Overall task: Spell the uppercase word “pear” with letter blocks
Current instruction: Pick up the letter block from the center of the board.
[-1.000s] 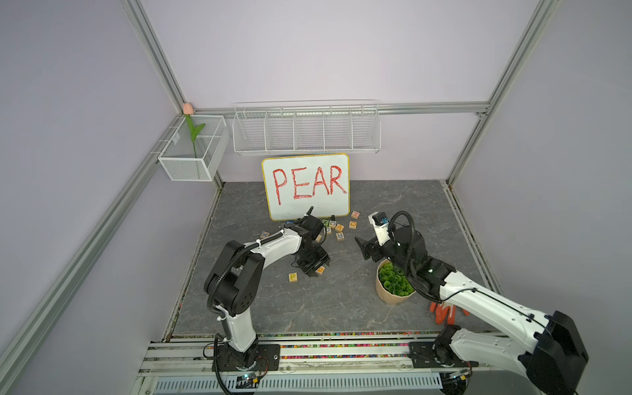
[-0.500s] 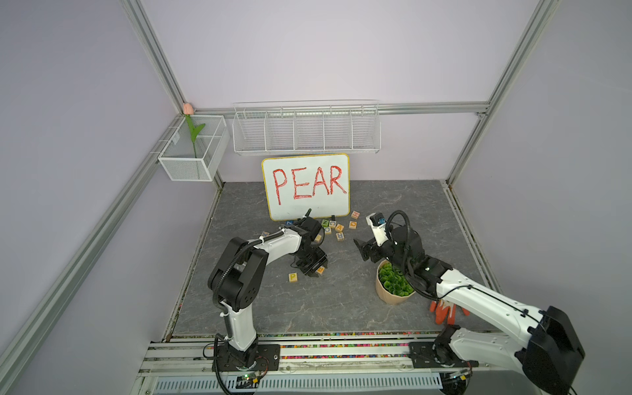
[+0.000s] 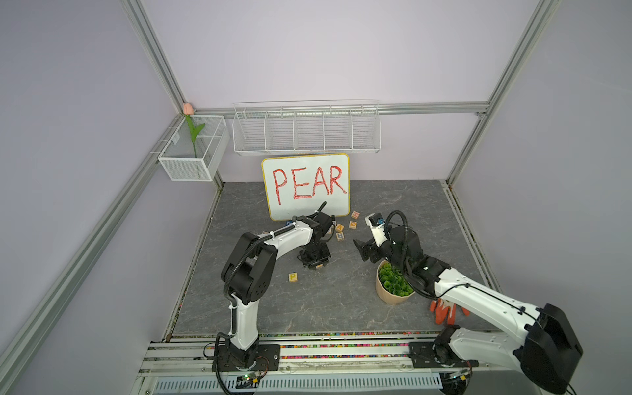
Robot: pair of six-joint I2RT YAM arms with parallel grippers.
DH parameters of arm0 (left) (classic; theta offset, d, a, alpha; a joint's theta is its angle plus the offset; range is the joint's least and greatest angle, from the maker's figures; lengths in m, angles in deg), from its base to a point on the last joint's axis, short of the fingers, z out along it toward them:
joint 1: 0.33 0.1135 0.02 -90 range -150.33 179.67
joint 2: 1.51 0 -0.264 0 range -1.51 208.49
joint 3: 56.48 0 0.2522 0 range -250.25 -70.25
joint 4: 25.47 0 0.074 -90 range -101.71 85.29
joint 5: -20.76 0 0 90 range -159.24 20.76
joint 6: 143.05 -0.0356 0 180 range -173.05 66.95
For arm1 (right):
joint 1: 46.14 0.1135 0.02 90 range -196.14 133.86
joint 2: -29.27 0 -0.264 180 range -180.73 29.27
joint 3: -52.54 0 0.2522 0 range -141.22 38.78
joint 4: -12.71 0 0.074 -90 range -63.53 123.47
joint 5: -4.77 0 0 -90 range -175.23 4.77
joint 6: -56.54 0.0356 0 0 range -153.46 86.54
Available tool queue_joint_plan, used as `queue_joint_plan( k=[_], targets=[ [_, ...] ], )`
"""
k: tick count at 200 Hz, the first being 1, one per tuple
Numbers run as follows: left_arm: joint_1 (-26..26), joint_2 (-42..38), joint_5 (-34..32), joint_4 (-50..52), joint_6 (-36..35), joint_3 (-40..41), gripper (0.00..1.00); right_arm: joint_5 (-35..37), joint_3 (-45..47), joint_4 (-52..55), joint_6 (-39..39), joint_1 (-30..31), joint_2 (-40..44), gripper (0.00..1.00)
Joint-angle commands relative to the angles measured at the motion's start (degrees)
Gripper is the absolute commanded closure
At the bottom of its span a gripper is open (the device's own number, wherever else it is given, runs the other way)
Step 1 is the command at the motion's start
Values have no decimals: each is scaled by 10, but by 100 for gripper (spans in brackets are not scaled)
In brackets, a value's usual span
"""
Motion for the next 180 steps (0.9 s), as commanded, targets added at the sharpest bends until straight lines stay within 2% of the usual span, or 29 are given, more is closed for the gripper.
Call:
queue_joint_plan(
  k=[1, 91, 130, 146, 180],
  targets=[
    [-18, 24, -70, 60, -64, -24, 67, 4, -11, 6, -12, -2, -9, 11],
    [-23, 8, -106, 26, -93, -17, 56, 3, -33, 29, -11, -3, -26, 11],
    [-23, -2, -100, -18, -93, -5, 52, 4, -40, 39, -9, -3, -30, 11],
    [-23, 5, -110, -28, -98, -7, 52, 9, -42, 41, -7, -3, -32, 11],
    [-23, 17, -110, -48, -94, 0, 61, 12, -50, 50, -7, -3, -35, 11]
  ],
)
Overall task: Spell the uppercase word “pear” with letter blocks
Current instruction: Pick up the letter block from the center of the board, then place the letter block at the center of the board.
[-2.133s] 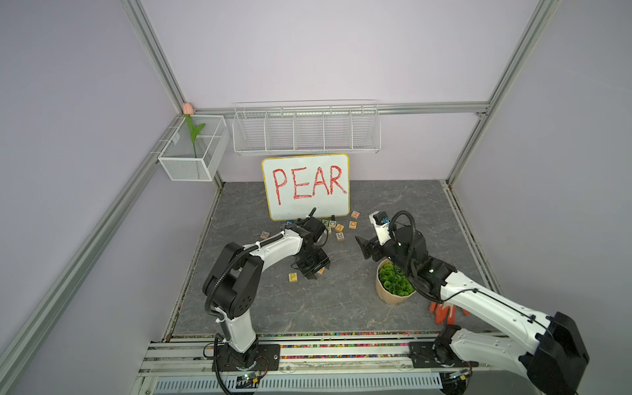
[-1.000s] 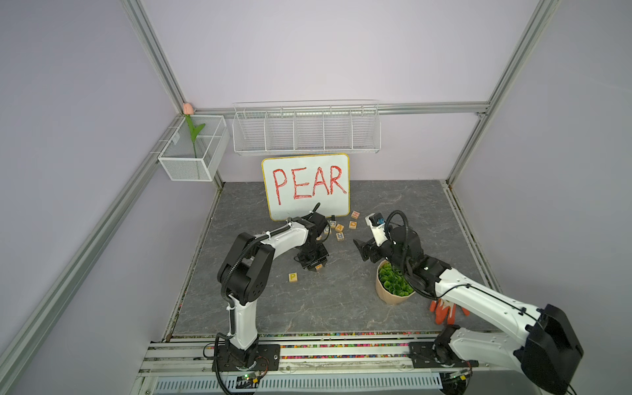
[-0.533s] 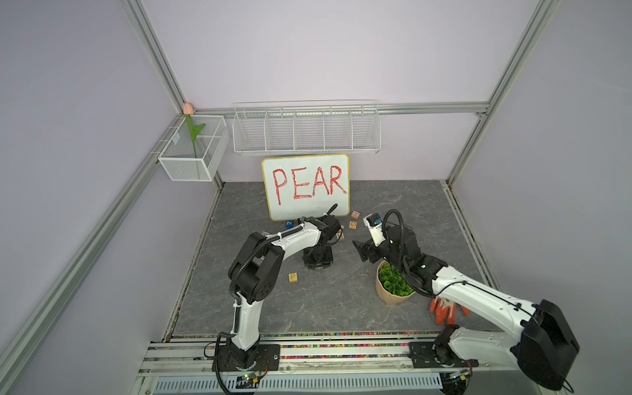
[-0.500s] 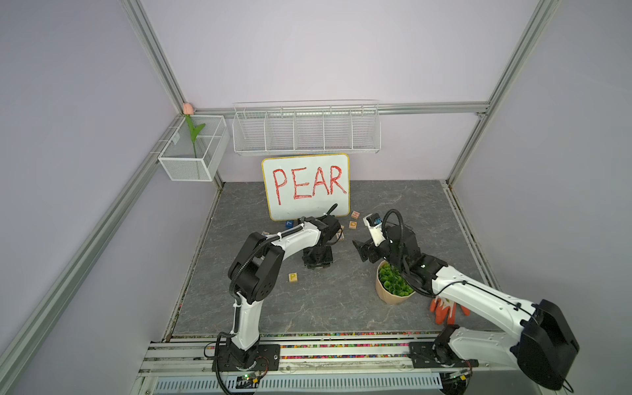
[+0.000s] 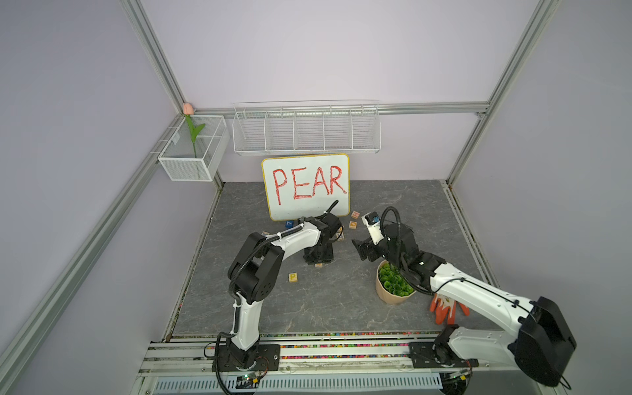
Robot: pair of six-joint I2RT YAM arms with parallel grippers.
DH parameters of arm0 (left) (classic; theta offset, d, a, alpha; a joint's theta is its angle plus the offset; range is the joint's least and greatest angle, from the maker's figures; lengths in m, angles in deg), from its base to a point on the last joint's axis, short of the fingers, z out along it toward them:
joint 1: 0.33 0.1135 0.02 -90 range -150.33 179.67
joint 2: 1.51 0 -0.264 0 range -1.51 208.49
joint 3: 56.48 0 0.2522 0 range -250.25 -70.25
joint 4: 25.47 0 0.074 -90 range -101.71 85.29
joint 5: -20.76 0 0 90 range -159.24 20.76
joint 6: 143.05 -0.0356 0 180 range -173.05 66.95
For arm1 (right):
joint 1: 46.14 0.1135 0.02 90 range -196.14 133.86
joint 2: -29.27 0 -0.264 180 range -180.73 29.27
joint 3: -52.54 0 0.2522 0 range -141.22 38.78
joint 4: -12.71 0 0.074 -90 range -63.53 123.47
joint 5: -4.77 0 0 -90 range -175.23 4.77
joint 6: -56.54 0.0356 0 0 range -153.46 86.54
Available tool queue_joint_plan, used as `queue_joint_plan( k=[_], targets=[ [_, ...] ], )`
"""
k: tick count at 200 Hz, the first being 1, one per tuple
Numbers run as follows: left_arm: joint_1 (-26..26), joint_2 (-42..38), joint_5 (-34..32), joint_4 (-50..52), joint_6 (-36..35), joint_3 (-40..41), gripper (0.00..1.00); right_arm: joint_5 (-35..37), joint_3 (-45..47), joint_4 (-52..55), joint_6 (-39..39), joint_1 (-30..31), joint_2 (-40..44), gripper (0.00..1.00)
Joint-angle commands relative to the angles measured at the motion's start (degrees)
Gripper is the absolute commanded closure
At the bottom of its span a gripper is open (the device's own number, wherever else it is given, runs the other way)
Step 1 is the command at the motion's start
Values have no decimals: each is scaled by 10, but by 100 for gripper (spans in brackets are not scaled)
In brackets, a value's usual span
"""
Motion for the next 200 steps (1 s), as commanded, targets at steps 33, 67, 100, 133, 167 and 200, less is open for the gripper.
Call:
queue_joint_plan(
  k=[33, 67, 100, 133, 167, 200],
  targets=[
    [0, -7, -16, -28, 6, 33, 67, 9, -23, 19, -6, -3, -5, 11],
    [-6, -60, -30, -37, 21, 78, 73, 1, -36, 32, -2, -2, -5, 11],
    [-25, -128, -46, -35, 35, 134, 74, -8, -43, 44, 4, 0, -7, 11],
    [-29, -186, -45, -58, 61, 205, 74, -12, -71, 55, 9, 2, -12, 11],
    [-29, -214, -67, -76, 59, 238, 73, -14, -81, 55, 31, 6, -20, 11],
    [-29, -208, -82, -86, 58, 242, 72, -15, -91, 60, 41, 15, -24, 11]
  ],
)
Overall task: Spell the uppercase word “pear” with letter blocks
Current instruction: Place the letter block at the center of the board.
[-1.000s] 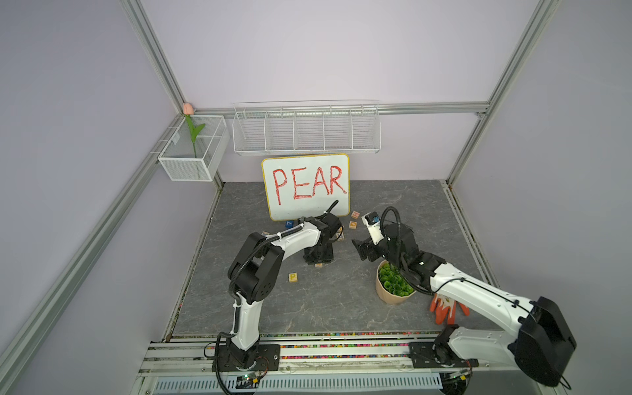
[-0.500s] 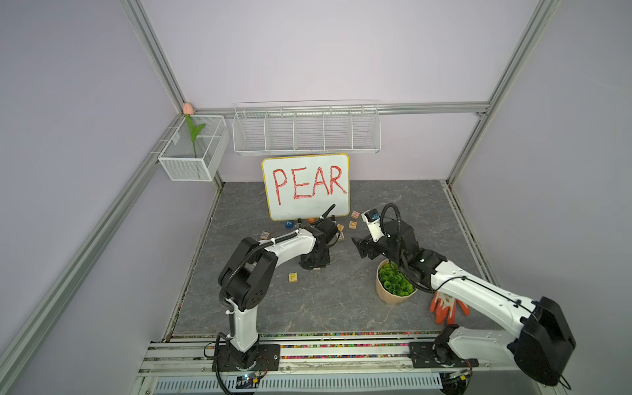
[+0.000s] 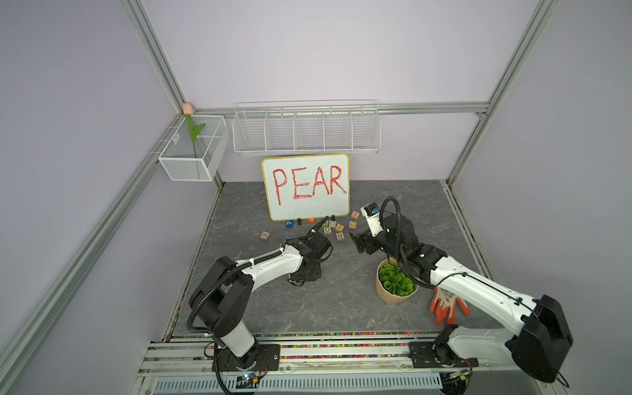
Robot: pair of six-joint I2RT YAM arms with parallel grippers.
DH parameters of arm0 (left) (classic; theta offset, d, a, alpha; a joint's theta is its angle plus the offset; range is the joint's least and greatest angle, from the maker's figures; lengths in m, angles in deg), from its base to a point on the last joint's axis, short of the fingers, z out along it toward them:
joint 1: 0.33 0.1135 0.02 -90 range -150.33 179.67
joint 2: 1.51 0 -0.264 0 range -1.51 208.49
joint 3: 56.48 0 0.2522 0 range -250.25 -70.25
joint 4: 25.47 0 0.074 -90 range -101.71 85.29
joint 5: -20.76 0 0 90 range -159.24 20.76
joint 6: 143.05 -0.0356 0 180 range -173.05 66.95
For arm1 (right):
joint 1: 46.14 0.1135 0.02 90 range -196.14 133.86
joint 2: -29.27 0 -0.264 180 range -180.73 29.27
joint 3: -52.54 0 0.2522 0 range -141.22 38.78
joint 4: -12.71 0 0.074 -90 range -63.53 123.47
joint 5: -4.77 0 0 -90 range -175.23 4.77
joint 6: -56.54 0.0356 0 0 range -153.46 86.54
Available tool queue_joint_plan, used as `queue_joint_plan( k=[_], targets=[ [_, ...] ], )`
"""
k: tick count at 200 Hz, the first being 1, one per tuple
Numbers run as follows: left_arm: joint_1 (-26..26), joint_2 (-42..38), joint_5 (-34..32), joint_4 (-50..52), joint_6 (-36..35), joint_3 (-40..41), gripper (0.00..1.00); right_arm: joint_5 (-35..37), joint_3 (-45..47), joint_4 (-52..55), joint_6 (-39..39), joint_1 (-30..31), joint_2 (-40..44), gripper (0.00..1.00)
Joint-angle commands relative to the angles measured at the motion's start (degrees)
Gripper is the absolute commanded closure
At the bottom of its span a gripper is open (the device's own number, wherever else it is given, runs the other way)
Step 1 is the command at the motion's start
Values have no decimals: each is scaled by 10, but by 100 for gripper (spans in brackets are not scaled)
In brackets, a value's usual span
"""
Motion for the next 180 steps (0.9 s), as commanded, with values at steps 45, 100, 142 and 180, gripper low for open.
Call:
queue_joint_plan(
  k=[45, 100, 142, 180],
  targets=[
    [11, 16, -37, -40, 21, 10, 72, 12, -29, 25, 14, 23, -9, 11],
    [18, 22, -20, -54, 25, 26, 72, 16, -42, 35, 5, 27, -22, 11],
    [29, 20, -12, -48, 18, 37, 72, 18, -45, 32, 8, 29, -32, 11],
    [39, 13, -11, -48, 15, 46, 71, 20, -47, 32, 8, 30, -36, 11]
  ],
)
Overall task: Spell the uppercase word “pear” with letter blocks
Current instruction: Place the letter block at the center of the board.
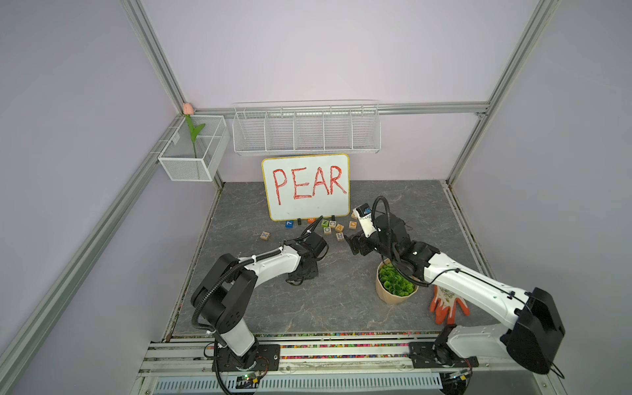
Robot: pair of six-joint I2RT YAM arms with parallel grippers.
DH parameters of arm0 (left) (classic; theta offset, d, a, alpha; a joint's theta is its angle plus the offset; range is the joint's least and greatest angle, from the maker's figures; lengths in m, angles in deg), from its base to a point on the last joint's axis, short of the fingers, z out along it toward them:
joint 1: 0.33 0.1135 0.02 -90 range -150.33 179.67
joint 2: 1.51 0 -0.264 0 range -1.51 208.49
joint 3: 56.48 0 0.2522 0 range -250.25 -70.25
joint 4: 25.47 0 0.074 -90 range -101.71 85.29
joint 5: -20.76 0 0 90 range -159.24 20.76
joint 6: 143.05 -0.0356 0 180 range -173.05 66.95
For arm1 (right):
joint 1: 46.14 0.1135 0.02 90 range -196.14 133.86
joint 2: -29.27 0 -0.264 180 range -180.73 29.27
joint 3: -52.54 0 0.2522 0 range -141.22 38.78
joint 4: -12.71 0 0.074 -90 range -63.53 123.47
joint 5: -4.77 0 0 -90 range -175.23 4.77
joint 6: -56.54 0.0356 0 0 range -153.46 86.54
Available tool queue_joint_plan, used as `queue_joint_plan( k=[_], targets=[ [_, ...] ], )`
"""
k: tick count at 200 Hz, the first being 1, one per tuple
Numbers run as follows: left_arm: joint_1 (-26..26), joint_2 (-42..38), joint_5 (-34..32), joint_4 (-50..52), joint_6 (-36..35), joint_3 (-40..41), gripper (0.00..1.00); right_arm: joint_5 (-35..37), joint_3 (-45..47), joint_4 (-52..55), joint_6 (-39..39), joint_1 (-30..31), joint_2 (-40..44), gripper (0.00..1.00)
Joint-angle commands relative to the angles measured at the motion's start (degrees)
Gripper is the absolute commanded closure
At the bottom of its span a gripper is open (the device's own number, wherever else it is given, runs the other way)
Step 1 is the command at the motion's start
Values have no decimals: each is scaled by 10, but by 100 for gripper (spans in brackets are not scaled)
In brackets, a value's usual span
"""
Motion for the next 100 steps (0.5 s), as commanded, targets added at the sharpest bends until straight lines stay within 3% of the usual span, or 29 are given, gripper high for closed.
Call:
queue_joint_plan(
  k=[1, 100],
  targets=[
    [8, -3, -5, 7, 0, 17, 71, 7, -14, 3, 1, 5, -5, 11],
    [8, -12, 5, 17, 4, 32, 69, 13, -17, 3, 0, 7, -15, 11]
  ],
)
